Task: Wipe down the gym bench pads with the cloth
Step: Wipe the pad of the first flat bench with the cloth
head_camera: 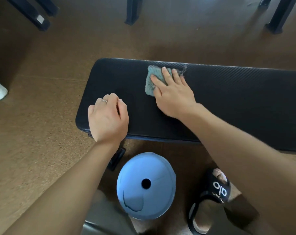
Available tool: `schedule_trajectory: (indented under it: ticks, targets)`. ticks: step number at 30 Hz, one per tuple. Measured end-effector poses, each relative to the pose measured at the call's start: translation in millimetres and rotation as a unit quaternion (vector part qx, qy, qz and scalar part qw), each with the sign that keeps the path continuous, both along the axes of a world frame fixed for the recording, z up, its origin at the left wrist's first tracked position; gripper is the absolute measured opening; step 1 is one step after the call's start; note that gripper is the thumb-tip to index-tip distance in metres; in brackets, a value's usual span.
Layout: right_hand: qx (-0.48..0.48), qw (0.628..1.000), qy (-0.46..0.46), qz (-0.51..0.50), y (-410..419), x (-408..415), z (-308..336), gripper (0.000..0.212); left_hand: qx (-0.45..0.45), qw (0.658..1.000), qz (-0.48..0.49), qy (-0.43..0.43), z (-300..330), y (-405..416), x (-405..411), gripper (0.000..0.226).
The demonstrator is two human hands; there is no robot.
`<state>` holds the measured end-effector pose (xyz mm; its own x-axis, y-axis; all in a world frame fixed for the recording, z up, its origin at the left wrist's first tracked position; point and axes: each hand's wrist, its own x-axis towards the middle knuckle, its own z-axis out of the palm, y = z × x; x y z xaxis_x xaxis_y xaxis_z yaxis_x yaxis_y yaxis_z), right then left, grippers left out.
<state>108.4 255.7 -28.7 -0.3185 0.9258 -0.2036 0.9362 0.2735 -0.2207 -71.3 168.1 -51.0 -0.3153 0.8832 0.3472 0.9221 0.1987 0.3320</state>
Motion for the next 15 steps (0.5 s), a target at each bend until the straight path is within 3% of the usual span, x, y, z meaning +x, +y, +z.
schedule_trajectory:
  ticks: [3, 5, 8, 12, 15]
  targets:
    - [0.003, 1.0, -0.004, 0.002, -7, -7, -2, 0.057, -0.011, 1.0, 0.006, 0.001, 0, 1, 1, 0.032]
    - [0.047, 0.998, 0.004, 0.049, -49, -8, -5, 0.058, -0.01, 1.0, 0.006, 0.008, -1, 0, 0, 0.03]
    - [0.03, 0.992, 0.007, 0.119, -90, -9, -5, 0.057, -0.004, 1.0, 0.006, 0.015, -4, 1, -1, 0.028]
    - [0.04, 0.986, 0.009, 0.162, -43, -20, -5, 0.06, -0.003, 1.0, 0.007, 0.022, -4, 3, 1, 0.028]
    - [0.05, 0.99, 0.013, 0.134, 12, -46, -7, 0.054, 0.001, 1.0, -0.005, 0.015, -6, 2, -2, 0.028]
